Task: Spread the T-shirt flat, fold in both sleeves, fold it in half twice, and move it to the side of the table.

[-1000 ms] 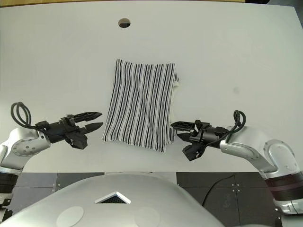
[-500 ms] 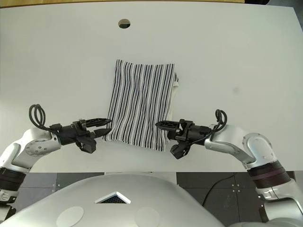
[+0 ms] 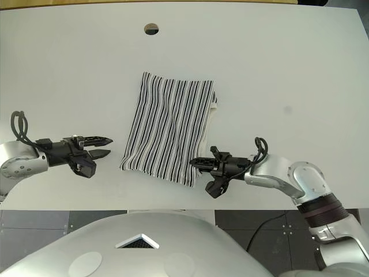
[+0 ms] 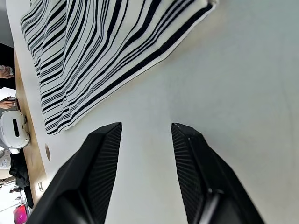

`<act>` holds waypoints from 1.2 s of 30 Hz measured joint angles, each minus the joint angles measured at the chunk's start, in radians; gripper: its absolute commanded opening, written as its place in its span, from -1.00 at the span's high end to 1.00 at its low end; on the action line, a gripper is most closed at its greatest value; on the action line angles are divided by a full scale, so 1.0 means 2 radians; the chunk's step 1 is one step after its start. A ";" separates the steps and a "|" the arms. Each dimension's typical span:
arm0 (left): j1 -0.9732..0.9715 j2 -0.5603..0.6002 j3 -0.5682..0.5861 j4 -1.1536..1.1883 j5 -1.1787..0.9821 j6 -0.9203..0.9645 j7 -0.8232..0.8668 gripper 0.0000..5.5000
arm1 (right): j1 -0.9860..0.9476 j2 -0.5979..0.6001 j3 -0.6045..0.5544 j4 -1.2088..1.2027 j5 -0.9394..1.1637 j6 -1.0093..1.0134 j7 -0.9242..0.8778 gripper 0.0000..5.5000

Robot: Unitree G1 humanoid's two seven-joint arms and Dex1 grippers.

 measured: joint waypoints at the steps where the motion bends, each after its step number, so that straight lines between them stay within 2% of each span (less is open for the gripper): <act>1: 0.000 0.001 -0.002 -0.001 -0.002 0.000 -0.003 0.28 | 0.000 0.000 0.000 0.000 0.000 0.000 0.000 0.95; 6: 0.006 -0.018 -0.031 -0.021 -0.029 0.006 -0.008 0.28 | -0.001 0.000 0.001 0.001 0.000 0.003 -0.002 0.95; 11: -0.016 -0.071 -0.067 -0.008 -0.026 0.004 0.008 0.28 | -0.005 0.000 0.002 0.004 0.001 0.003 -0.004 0.95; 15: -0.020 -0.089 -0.086 0.000 -0.024 0.004 0.017 0.51 | -0.005 0.000 0.004 0.009 0.011 0.004 -0.004 0.96; 18: -0.021 -0.089 -0.092 0.001 -0.025 0.003 0.017 0.71 | 0.012 -0.001 0.007 0.008 0.090 0.037 0.035 0.96; 22: -0.014 -0.079 -0.109 -0.009 -0.047 0.007 -0.009 0.96 | 0.033 -0.013 0.011 -0.022 0.252 0.133 0.145 0.96; 25: -0.009 -0.066 -0.114 -0.017 -0.076 0.016 -0.034 0.96 | 0.035 -0.023 -0.005 -0.047 0.349 0.200 0.199 0.96; 29: -0.003 -0.059 -0.118 -0.023 -0.117 0.036 -0.059 0.96 | 0.035 -0.025 -0.027 -0.075 0.422 0.263 0.237 0.96; 36: 0.060 -0.007 -0.118 -0.112 -0.256 0.160 -0.149 0.96 | 0.065 -0.062 -0.049 -0.124 0.523 0.363 0.324 0.96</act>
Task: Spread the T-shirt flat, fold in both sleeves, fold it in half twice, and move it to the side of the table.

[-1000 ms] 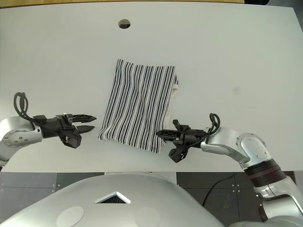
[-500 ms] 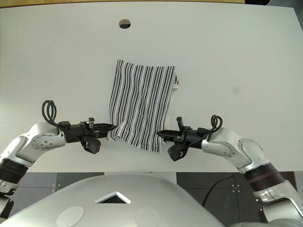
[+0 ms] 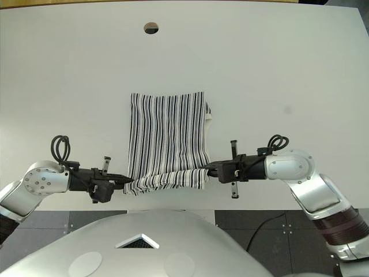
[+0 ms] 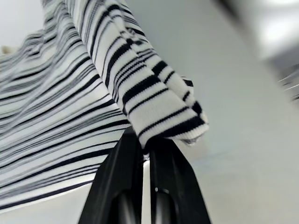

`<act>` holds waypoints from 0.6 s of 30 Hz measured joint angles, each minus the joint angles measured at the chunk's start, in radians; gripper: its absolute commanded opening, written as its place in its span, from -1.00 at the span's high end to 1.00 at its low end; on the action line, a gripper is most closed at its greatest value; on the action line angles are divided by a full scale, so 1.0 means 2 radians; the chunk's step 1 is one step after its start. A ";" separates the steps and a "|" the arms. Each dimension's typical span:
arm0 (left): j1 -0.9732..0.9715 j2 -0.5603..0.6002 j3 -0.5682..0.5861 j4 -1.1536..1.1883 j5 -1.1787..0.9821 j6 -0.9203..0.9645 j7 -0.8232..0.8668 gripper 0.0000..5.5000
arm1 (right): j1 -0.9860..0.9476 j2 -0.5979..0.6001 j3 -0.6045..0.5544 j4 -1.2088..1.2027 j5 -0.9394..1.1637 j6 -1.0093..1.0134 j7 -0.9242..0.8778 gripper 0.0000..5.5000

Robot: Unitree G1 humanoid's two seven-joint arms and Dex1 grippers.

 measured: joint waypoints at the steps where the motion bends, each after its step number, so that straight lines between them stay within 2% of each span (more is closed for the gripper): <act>1: 0.005 0.000 0.002 -0.014 -0.020 0.026 -0.005 0.96 | 0.001 0.000 -0.005 -0.005 0.015 0.017 0.004 0.96; 6: -0.019 -0.037 0.050 -0.048 -0.111 0.186 0.010 0.96 | -0.032 0.030 -0.045 -0.016 0.086 0.122 -0.011 0.96; 12: -0.109 -0.109 0.092 -0.023 -0.174 0.370 0.061 0.96 | -0.090 0.056 -0.051 0.008 0.087 0.256 -0.045 0.96; 18: -0.166 -0.167 0.097 0.039 -0.173 0.462 0.094 0.96 | -0.164 0.116 -0.041 0.060 0.089 0.345 -0.071 0.96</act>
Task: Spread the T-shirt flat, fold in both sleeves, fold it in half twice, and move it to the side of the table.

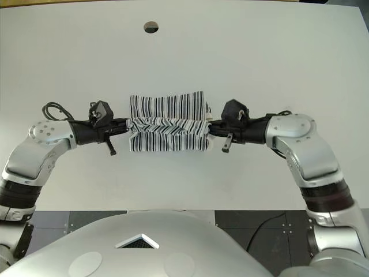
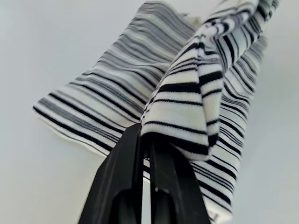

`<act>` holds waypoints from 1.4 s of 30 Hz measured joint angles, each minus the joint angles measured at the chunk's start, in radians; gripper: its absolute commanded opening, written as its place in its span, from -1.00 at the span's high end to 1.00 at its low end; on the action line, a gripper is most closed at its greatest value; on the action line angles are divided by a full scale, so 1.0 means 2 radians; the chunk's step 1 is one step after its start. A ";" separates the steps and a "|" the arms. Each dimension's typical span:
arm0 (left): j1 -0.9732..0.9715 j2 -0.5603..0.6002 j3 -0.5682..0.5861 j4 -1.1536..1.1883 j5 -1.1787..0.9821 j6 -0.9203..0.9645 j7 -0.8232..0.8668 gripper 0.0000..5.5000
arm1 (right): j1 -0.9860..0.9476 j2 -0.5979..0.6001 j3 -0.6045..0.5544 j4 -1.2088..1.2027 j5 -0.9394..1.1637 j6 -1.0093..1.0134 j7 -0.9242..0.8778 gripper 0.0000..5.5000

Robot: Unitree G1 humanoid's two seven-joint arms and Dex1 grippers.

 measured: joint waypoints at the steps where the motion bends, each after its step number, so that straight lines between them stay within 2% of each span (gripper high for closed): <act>1: -0.010 -0.009 0.001 0.010 0.001 0.011 0.006 0.96 | -0.011 0.008 0.004 0.013 -0.004 0.008 -0.002 0.96; 8: -0.061 -0.072 0.003 0.091 0.020 0.030 0.042 0.96 | -0.071 0.067 0.027 0.109 -0.044 0.029 -0.021 0.96; 11: -0.079 -0.094 0.012 0.117 0.021 0.033 0.048 0.75 | -0.083 0.084 0.027 0.149 -0.055 0.026 -0.026 0.96; 14: -0.082 -0.104 0.030 0.127 0.019 0.045 0.054 0.57 | -0.092 0.096 0.021 0.167 -0.058 0.027 -0.029 0.73; 16: -0.082 -0.108 0.039 0.130 0.018 0.050 0.056 0.55 | -0.094 0.101 0.015 0.174 -0.057 0.032 -0.032 0.62; 18: -0.082 -0.118 0.055 0.132 0.009 0.063 0.060 0.55 | -0.102 0.114 -0.003 0.186 -0.051 0.046 -0.042 0.55; 23: -0.091 -0.139 0.101 0.135 -0.019 0.105 0.081 0.55 | -0.132 0.142 -0.063 0.215 -0.024 0.079 -0.070 0.55; 30: -0.107 -0.160 0.185 0.164 -0.037 0.086 0.128 0.55 | -0.172 0.159 -0.151 0.243 0.002 0.097 -0.123 0.55; 31: -0.107 -0.162 0.195 0.162 -0.036 0.058 0.130 0.55 | -0.166 0.159 -0.151 0.231 -0.005 0.076 -0.125 0.55; 34: -0.093 -0.166 0.201 0.114 -0.034 -0.010 0.119 0.71 | -0.130 0.156 -0.125 0.172 -0.049 -0.017 -0.129 0.72; 37: -0.042 -0.186 0.166 0.041 -0.019 -0.072 0.107 0.89 | -0.063 0.161 -0.071 0.099 -0.110 -0.135 -0.137 0.93; 38: -0.029 -0.188 0.152 0.031 -0.007 -0.088 0.108 0.95 | -0.050 0.166 -0.055 0.085 -0.125 -0.158 -0.142 0.96; 42: 0.024 -0.192 0.084 0.013 0.068 -0.160 0.113 0.96 | -0.020 0.205 0.019 0.072 -0.174 -0.221 -0.157 0.96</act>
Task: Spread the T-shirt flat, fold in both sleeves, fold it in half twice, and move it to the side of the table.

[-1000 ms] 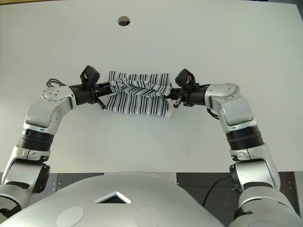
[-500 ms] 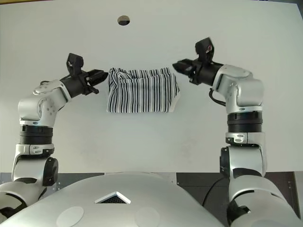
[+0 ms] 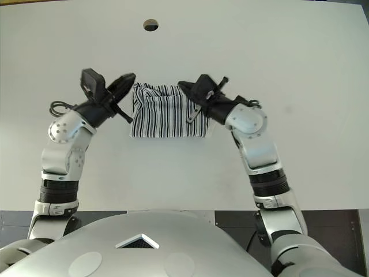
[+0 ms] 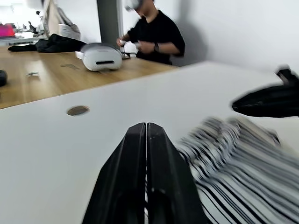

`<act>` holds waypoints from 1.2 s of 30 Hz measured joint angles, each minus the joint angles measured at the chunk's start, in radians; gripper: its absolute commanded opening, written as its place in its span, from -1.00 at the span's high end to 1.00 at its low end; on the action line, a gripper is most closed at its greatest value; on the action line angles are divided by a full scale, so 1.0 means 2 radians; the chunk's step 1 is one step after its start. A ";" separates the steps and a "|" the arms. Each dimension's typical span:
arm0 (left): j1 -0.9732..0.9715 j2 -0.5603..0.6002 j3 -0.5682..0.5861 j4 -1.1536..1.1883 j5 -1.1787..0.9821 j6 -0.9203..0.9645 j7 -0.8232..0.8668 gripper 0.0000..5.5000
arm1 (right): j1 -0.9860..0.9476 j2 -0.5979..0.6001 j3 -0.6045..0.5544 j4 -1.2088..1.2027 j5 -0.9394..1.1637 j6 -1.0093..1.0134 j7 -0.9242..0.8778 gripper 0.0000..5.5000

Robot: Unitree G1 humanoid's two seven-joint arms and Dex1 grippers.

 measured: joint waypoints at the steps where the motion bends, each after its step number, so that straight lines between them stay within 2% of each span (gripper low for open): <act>1: 0.003 0.000 -0.001 0.000 0.012 -0.013 0.007 0.96 | 0.000 0.006 0.007 0.004 -0.009 -0.009 -0.007 0.96; 6: 0.021 0.000 0.011 0.017 0.075 -0.073 0.073 0.96 | -0.010 0.066 0.067 0.058 -0.053 -0.039 -0.032 0.96; 9: 0.045 0.001 0.008 0.028 0.107 -0.091 0.095 0.96 | -0.029 0.087 0.072 0.113 -0.068 -0.054 -0.047 0.96; 15: 0.044 -0.008 0.027 0.031 0.098 -0.114 0.114 0.96 | -0.083 0.128 0.072 0.253 -0.095 -0.086 -0.085 0.96; 19: 0.045 -0.018 0.022 0.031 0.094 -0.119 0.113 0.96 | -0.115 0.134 0.067 0.311 -0.123 -0.110 -0.122 0.96; 23: 0.045 -0.021 0.015 0.031 0.094 -0.121 0.113 0.96 | -0.131 0.119 0.099 0.339 -0.195 -0.125 -0.153 0.96; 27: 0.045 -0.021 0.015 0.028 0.092 -0.121 0.113 0.96 | -0.135 0.070 0.120 0.324 -0.254 -0.120 -0.157 0.96; 36: 0.053 -0.021 0.027 0.012 0.080 -0.119 0.114 0.96 | -0.045 -0.212 0.097 0.179 -0.411 -0.050 -0.114 0.96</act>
